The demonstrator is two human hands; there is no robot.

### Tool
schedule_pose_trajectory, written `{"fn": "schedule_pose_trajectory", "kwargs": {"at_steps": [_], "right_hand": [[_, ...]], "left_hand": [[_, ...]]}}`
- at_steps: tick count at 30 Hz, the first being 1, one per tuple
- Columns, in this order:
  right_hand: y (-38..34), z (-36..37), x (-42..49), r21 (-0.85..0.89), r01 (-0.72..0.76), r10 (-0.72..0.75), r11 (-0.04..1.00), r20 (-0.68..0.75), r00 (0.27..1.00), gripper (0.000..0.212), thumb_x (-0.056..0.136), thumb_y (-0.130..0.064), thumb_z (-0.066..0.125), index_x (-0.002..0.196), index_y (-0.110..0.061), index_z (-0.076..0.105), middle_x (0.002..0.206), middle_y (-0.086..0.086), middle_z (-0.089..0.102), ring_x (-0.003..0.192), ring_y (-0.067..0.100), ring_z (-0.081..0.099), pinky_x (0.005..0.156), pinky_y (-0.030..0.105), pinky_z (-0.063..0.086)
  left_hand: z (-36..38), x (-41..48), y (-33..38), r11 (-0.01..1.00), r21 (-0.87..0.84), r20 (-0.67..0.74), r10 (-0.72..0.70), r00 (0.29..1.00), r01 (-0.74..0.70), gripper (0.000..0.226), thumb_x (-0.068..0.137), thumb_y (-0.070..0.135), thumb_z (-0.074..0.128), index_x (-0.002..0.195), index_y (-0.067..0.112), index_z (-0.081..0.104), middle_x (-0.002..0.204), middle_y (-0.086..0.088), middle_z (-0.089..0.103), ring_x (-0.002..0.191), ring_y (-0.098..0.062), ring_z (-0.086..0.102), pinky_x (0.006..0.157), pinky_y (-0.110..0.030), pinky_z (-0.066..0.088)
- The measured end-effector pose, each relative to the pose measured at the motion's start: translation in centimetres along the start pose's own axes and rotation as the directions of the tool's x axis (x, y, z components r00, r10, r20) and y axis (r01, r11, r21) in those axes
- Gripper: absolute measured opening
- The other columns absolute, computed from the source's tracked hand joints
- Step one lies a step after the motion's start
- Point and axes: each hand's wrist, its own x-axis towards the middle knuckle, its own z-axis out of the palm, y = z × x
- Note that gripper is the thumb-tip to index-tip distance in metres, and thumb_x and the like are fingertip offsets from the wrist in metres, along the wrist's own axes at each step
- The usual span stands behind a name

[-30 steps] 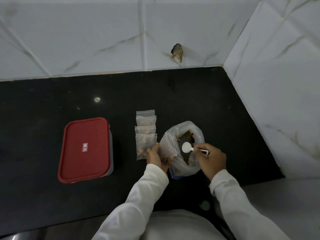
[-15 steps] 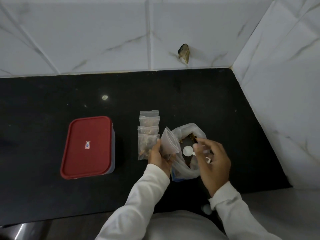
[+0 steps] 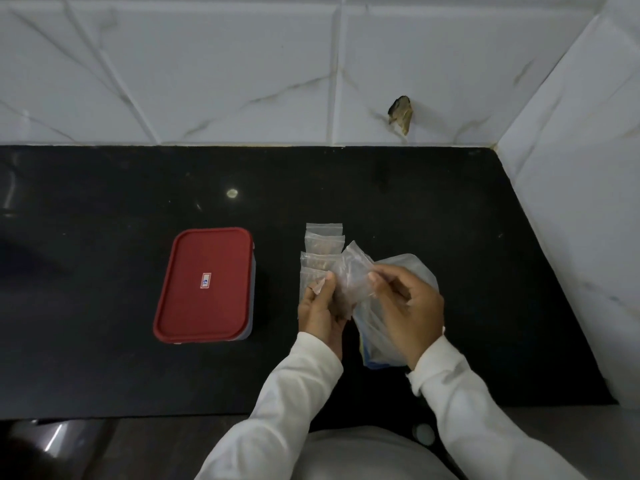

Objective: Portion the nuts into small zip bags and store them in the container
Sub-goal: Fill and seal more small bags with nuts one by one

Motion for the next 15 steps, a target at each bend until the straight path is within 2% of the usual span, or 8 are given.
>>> {"fn": "schedule_pose_trajectory", "kwargs": {"at_steps": [2,3,5,7,9,12,15], "right_hand": [[-1.0,-0.1,0.5,0.106,-0.058,0.051,0.993,0.071,0.996,0.019,0.091,-0.020,0.067,0.109,-0.021,0.069,0.097,-0.008,0.072,0.094,0.003,0.068,0.084,0.025,0.056],[-1.5,-0.2,0.7,0.138,-0.064,0.047,0.988,0.121,0.991,0.024,0.090,-0.019,0.068,0.114,-0.022,0.067,0.097,-0.005,0.073,0.095,0.005,0.068,0.083,0.024,0.056],[-2.4,-0.5,1.2,0.145,-0.063,0.029,0.987,0.225,0.974,0.033,0.088,-0.020,0.069,0.120,-0.022,0.062,0.097,-0.001,0.074,0.095,0.009,0.069,0.082,0.024,0.056],[-3.2,-0.6,1.7,0.099,-0.042,0.011,0.994,0.293,0.956,0.033,0.087,-0.021,0.069,0.120,-0.021,0.062,0.098,-0.002,0.074,0.095,0.008,0.069,0.082,0.025,0.056],[-3.7,-0.7,2.2,0.039,-0.014,0.001,0.999,0.327,0.945,0.028,0.087,-0.022,0.069,0.115,-0.019,0.064,0.099,-0.006,0.074,0.096,0.005,0.068,0.082,0.027,0.057],[-3.9,-0.4,2.4,0.008,-0.014,0.010,1.000,0.331,0.944,0.022,0.087,-0.024,0.069,0.108,-0.019,0.067,0.101,-0.009,0.072,0.096,0.003,0.067,0.079,0.027,0.058],[-3.7,0.7,2.0,0.059,-0.078,0.061,0.995,0.242,0.968,0.020,0.086,-0.025,0.070,0.105,-0.018,0.069,0.096,-0.004,0.073,0.092,0.004,0.068,0.078,0.023,0.057]], "left_hand": [[-0.9,-0.2,1.6,0.977,0.181,0.017,0.112,0.994,-0.113,0.039,0.071,0.036,0.077,0.101,0.015,0.063,0.116,-0.011,0.067,0.105,-0.029,0.064,0.092,-0.047,0.052],[-1.5,-0.1,2.5,0.930,0.304,0.058,0.199,0.978,-0.208,0.041,0.071,0.038,0.078,0.103,0.018,0.064,0.116,-0.009,0.067,0.106,-0.028,0.066,0.090,-0.046,0.056],[-2.2,-0.1,4.2,0.797,0.460,0.244,0.310,0.919,-0.391,0.035,0.077,0.033,0.074,0.109,0.021,0.065,0.111,-0.001,0.069,0.105,-0.021,0.067,0.085,-0.037,0.059],[-2.0,-0.3,5.3,0.733,0.494,0.412,0.277,0.868,-0.468,0.030,0.084,0.026,0.072,0.113,0.018,0.065,0.105,0.004,0.072,0.099,-0.015,0.069,0.080,-0.029,0.058],[-1.4,-0.4,5.9,0.679,0.495,0.487,0.301,0.820,-0.543,0.024,0.085,0.021,0.070,0.108,0.013,0.068,0.100,0.003,0.073,0.096,-0.014,0.069,0.077,-0.025,0.056],[-0.9,-0.4,6.2,0.653,0.502,0.472,0.342,0.813,-0.567,0.011,0.087,0.016,0.069,0.096,0.010,0.070,0.092,-0.003,0.072,0.087,-0.015,0.069,0.071,-0.022,0.055],[-1.2,-0.3,5.9,0.643,0.523,0.431,0.367,0.824,-0.560,0.006,0.088,0.020,0.069,0.092,0.016,0.072,0.092,-0.002,0.073,0.090,-0.016,0.069,0.074,-0.025,0.056]]}}
